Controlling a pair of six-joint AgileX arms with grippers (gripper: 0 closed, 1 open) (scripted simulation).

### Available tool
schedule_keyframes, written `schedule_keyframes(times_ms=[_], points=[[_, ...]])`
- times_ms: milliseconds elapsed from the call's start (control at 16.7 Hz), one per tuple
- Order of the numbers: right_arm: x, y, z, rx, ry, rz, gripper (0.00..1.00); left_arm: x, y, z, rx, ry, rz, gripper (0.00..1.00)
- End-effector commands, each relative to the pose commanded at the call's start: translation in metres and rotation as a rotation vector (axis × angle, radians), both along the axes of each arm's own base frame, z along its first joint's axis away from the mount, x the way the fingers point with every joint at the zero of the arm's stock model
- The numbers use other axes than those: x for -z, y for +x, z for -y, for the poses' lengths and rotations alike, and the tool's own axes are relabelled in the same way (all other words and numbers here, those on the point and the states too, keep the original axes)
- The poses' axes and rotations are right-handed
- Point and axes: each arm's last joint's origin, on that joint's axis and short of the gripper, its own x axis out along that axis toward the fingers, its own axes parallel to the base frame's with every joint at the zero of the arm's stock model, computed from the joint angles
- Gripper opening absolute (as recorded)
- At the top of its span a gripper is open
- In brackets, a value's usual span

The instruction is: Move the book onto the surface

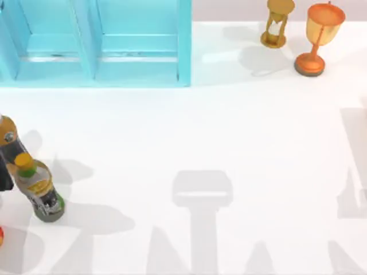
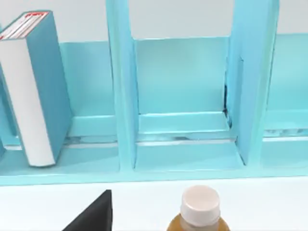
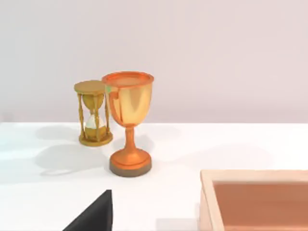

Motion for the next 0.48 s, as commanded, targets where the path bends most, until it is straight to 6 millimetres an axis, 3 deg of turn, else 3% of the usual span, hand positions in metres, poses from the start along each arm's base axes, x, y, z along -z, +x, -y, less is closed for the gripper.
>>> schedule_keyframes(times_ms=[240,480], points=[[0.0,0.0,0.0,0.0,0.0,0.0,1.0,-0.023,0.052,-0.021,0.009,0.005,-0.106,1.0],[0.0,0.0,0.0,0.0,0.0,0.0,1.0,-0.014,0.126,-0.065,0.002,-0.016,-0.211,1.0]])
